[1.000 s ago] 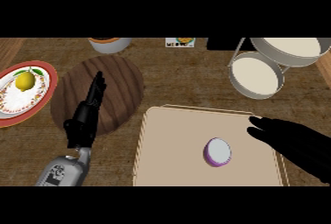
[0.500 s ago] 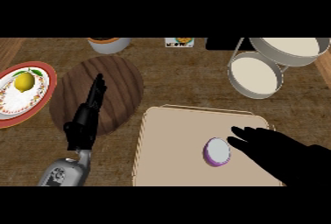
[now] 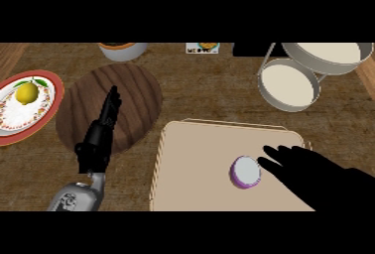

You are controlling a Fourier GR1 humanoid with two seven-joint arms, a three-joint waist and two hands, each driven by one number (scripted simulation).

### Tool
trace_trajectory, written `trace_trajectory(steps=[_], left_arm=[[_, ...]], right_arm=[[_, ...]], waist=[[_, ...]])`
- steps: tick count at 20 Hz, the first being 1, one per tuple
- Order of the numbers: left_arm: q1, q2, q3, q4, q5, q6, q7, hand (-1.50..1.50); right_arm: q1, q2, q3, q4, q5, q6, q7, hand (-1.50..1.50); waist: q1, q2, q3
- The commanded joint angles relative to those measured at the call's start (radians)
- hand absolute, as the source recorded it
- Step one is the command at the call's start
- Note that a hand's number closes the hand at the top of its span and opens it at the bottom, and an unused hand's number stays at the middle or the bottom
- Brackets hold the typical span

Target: Pick the can from the tray and place it in the tiered basket

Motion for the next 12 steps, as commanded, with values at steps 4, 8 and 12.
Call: trace_trajectory(steps=[4,8,12], left_arm=[[-0.039,-0.003,0.032,-0.005,-0.009,-0.025,0.059,0.0],[0.003,-0.015,0.03,-0.004,-0.035,-0.012,0.017,0.0],[0.076,-0.023,0.019,-0.044,-0.032,-0.036,-0.014,0.0]], right_arm=[[0.047,-0.009,-0.067,-0.004,0.048,0.148,-0.05,-1.5],[-0.017,0.04,-0.01,0.013,0.136,0.187,-0.055,-1.5],[0.008,0.14,0.062,0.025,0.287,0.179,-0.037,-1.5]], waist=[[-0.005,0.0,0.001],[-0.001,0.0,0.0],[0.001,0.0,0.0]])
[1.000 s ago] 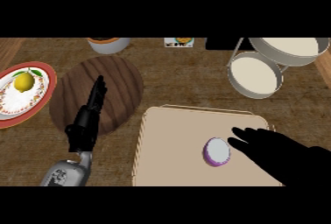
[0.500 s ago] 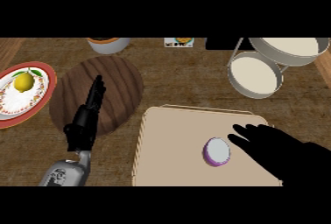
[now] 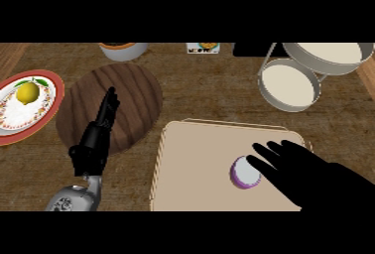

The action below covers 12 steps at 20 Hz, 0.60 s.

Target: Pick the can from the tray and place it in the tiered basket

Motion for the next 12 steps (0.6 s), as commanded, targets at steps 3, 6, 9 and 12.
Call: trace_trajectory(steps=[3,6,9,12], left_arm=[[-0.017,0.008,0.05,0.01,0.022,-0.036,-0.004,0.0],[-0.027,-0.003,0.022,-0.031,-0.021,-0.026,0.068,0.0],[-0.023,-0.044,0.037,0.089,-0.028,-0.02,-0.061,0.0],[-0.017,-0.038,0.041,0.01,-0.039,-0.036,0.014,0.0]], right_arm=[[0.045,0.064,0.036,0.085,0.219,0.006,-0.035,-1.5],[0.088,0.07,-0.038,0.135,0.243,0.003,-0.113,-1.5],[0.1,0.156,0.057,0.196,0.353,-0.005,-0.124,-1.5],[0.124,0.167,-0.076,0.152,0.258,0.091,-0.128,-1.5]], waist=[[-0.002,0.001,0.0],[-0.004,0.0,0.001],[-0.004,0.002,0.0],[-0.004,0.0,0.0]])
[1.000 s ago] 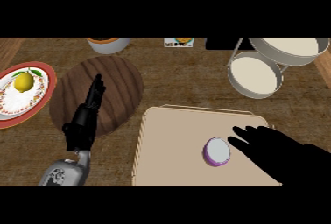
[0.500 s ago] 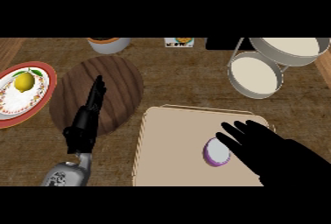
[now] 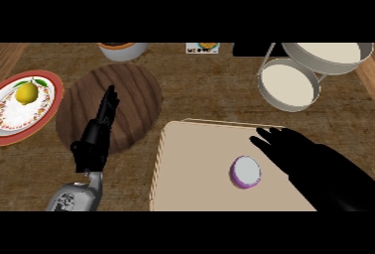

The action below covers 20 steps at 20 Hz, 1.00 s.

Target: Pick the can from the tray and place it in the tiered basket

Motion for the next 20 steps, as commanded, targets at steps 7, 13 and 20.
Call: trace_trajectory(steps=[7,13,20], left_arm=[[0.04,-0.008,0.031,-0.013,-0.02,-0.042,-0.025,0.0],[0.011,-0.029,0.039,-0.065,-0.04,-0.039,0.052,0.0],[-0.022,-0.074,0.041,0.042,-0.071,-0.034,-0.025,0.0]], right_arm=[[0.142,0.083,-0.013,0.018,0.172,0.017,-0.176,-1.5],[0.103,0.146,-0.067,0.114,0.215,0.031,-0.272,-1.5],[0.165,0.215,-0.029,0.099,0.279,0.078,-0.247,-1.5]], waist=[[-0.001,-0.001,0.0],[0.0,-0.001,0.0],[-0.003,0.0,0.0]])
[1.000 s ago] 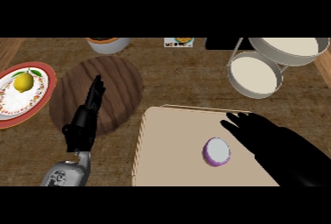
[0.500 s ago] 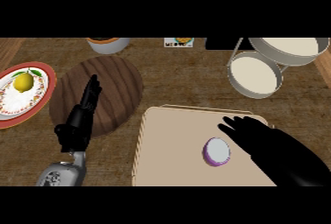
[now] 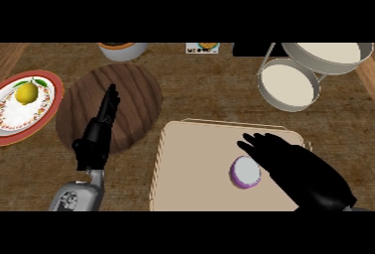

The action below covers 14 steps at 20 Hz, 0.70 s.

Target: Pick the can from the tray and place it in the tiered basket

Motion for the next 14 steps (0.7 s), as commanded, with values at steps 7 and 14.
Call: trace_trajectory(steps=[7,14], left_arm=[[0.057,0.003,0.021,-0.06,-0.003,-0.045,0.003,0.0],[0.052,0.034,0.062,-0.103,0.004,-0.076,0.047,0.0]], right_arm=[[-0.031,0.117,0.009,0.107,0.122,0.042,-0.028,-1.5],[0.057,0.098,-0.008,0.118,0.186,-0.033,-0.135,-1.5]], waist=[[0.002,0.0,0.0],[0.0,-0.001,0.0]])
